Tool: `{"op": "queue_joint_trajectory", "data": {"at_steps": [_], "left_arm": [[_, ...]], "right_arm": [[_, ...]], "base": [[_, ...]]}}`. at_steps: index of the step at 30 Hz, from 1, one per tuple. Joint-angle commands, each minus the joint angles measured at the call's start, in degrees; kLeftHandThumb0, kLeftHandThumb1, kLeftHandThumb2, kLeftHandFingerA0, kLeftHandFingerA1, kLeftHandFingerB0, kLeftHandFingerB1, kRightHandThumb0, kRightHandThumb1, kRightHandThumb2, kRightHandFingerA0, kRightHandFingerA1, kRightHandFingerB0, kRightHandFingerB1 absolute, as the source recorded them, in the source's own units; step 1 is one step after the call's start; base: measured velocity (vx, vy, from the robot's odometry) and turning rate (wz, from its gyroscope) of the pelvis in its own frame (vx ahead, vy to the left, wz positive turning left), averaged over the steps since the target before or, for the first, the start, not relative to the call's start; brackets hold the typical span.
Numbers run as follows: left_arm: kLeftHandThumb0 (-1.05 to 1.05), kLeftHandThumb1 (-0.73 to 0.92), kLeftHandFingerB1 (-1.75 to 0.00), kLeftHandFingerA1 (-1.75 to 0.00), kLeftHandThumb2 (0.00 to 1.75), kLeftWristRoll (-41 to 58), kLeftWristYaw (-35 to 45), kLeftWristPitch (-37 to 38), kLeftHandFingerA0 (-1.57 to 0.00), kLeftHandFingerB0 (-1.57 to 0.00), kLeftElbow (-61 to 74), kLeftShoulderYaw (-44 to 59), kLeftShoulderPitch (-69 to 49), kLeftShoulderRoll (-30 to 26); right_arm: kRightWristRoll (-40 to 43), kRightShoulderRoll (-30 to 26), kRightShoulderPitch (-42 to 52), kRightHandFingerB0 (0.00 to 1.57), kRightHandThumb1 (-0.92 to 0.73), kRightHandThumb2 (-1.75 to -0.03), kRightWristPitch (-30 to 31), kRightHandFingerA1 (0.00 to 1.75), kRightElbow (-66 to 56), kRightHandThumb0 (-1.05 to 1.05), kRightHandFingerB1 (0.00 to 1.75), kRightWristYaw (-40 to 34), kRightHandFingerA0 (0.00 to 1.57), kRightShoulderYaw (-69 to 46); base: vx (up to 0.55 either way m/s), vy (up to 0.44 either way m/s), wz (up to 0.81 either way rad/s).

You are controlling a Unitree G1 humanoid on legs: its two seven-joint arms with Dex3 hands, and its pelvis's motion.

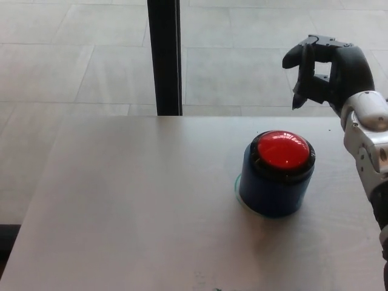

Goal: The robot uses its right hand to press the red button kept in the middle of the desk

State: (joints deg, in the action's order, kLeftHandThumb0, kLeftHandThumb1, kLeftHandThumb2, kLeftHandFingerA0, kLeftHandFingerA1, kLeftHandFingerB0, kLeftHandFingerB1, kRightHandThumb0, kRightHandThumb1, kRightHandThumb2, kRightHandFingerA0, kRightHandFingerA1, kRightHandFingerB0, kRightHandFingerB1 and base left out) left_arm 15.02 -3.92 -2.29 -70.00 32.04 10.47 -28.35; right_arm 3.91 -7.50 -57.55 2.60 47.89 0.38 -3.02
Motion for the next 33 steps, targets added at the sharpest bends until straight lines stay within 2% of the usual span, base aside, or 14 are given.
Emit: {"op": "queue_joint_trajectory", "data": {"at_steps": [1,2,3,5,6,11,12,13,16,18,21,24,25,33], "left_arm": [[-0.35,0.92,-1.08,-1.46,1.14,0.8,-0.6,0.0,-0.49,-0.31,-0.3,0.2,0.1,-0.3],[-0.35,0.92,-1.08,-1.46,1.14,0.8,-0.6,-0.2,-0.49,-0.31,-0.3,0.2,0.3,-0.4],[-0.35,0.92,-1.1,-1.45,1.18,0.7,-0.5,0.0,-0.45,-0.31,-0.4,0.1,0.4,-0.4],[-0.36,0.92,-1.09,-1.45,1.17,0.7,-0.5,-0.1,-0.44,-0.31,-0.5,0.1,0.5,-0.6],[-0.36,0.92,-1.13,-1.51,1.21,0.6,-0.1,0.0,-0.49,-0.32,-0.5,0.0,0.5,-0.6],[-0.35,0.92,-1.11,-1.47,1.14,0.1,-0.5,0.1,-0.5,-0.35,0.1,-0.6,0.4,-0.6],[-0.35,0.9,-1.09,-1.46,1.19,0.1,-0.2,0.1,-0.44,-0.32,0.0,-0.6,0.4,-0.7],[-0.35,0.92,-1.1,-1.45,1.13,0.7,0.6,0.1,-0.45,-0.3,0.1,-0.2,0.2,-0.7],[-0.35,0.92,-1.11,-1.47,1.16,0.6,0.4,0.3,-0.44,-0.29,0.0,-0.4,0.2,-0.6],[-0.36,0.92,-1.16,-1.5,1.14,0.7,-0.4,0.1,-0.51,-0.36,0.0,-0.2,0.4,-0.5],[-0.36,0.92,-1.12,-1.48,1.2,0.3,-0.5,-0.1,-0.44,-0.31,0.0,-0.5,0.6,-0.6],[-0.36,0.9,-1.1,-1.45,1.21,0.4,-0.5,0.4,-0.45,-0.31,-0.4,-0.4,0.7,-0.6],[-0.36,0.9,-1.14,-1.5,1.2,0.2,-0.9,0.0,-0.49,-0.34,-0.3,-0.7,0.7,-0.8],[-0.36,0.92,-1.11,-1.46,1.18,0.6,-1.0,0.2,-0.45,-0.31,-0.9,-0.3,1.2,-0.8]], "right_arm": [[-2.4,-0.3,0.3,0.83,-0.5,-1.19,-4.3,1.74,0.8,-0.16,1.5,0.3,0.96,1.0],[-2.5,-0.3,0.4,0.83,-0.5,-1.19,-4.3,1.74,0.8,-0.16,1.5,0.4,0.96,1.1],[-2.4,0.0,0.5,0.95,-0.52,-1.16,-3.5,1.38,0.5,-0.21,1.2,0.0,1.22,1.0],[-2.0,1.1,1.3,0.94,-0.53,-1.15,-1.4,1.38,-0.5,-0.21,1.2,-0.6,1.23,0.7],[-2.1,1.3,1.6,0.94,-0.52,-1.17,-1.4,1.42,-0.6,-0.22,1.22,-0.5,1.24,0.8],[-2.2,3.1,4.2,0.95,-0.48,-1.19,-2.1,1.43,-1.1,-0.21,1.25,0.7,1.24,1.5],[-2.5,3.2,4.5,0.81,-0.46,-1.25,-2.2,1.75,-1.2,-0.15,1.51,0.7,0.92,1.8],[-3.6,3.7,5.3,0.8,-0.47,-1.25,-2.7,1.74,-1.2,-0.16,1.5,0.4,0.92,2.9],[-3.8,3.9,5.7,0.82,-0.5,-1.21,-1.9,1.72,-1.8,-0.15,1.47,-0.1,0.91,3.4],[-3.5,4.1,5.8,0.82,-0.49,-1.23,-1.7,1.73,-1.7,-0.16,1.47,-0.1,0.92,3.2],[-3.3,3.9,6.1,0.8,-0.49,-1.23,-1.9,1.75,-1.4,-0.17,1.5,0.0,0.93,2.7],[-3.5,3.5,6.5,0.81,-0.47,-1.29,-2.3,1.75,-1.2,-0.17,1.49,0.1,0.95,2.4],[-3.6,3.4,7.1,0.8,-0.46,-1.31,-2.7,1.75,-1.3,-0.18,1.51,0.1,0.95,2.3],[-3.2,4.2,8.6,0.81,-0.43,-1.29,-1.1,1.75,-2.2,-0.2,1.53,-0.9,0.96,0.6]], "base": [[0.0,0.0,0.0],[0.0,0.0,0.0],[0.0,0.0,0.0],[0.0,0.0,0.0],[0.0,0.0,0.0],[0.0,0.0,0.0],[0.0,0.0,0.0],[0.0,0.0,0.0],[0.0,0.0,0.0],[0.0,0.0,0.0],[0.0,0.0,0.0],[0.0,0.0,0.0],[0.0,0.0,0.0],[0.0,0.0,0.0]]}}
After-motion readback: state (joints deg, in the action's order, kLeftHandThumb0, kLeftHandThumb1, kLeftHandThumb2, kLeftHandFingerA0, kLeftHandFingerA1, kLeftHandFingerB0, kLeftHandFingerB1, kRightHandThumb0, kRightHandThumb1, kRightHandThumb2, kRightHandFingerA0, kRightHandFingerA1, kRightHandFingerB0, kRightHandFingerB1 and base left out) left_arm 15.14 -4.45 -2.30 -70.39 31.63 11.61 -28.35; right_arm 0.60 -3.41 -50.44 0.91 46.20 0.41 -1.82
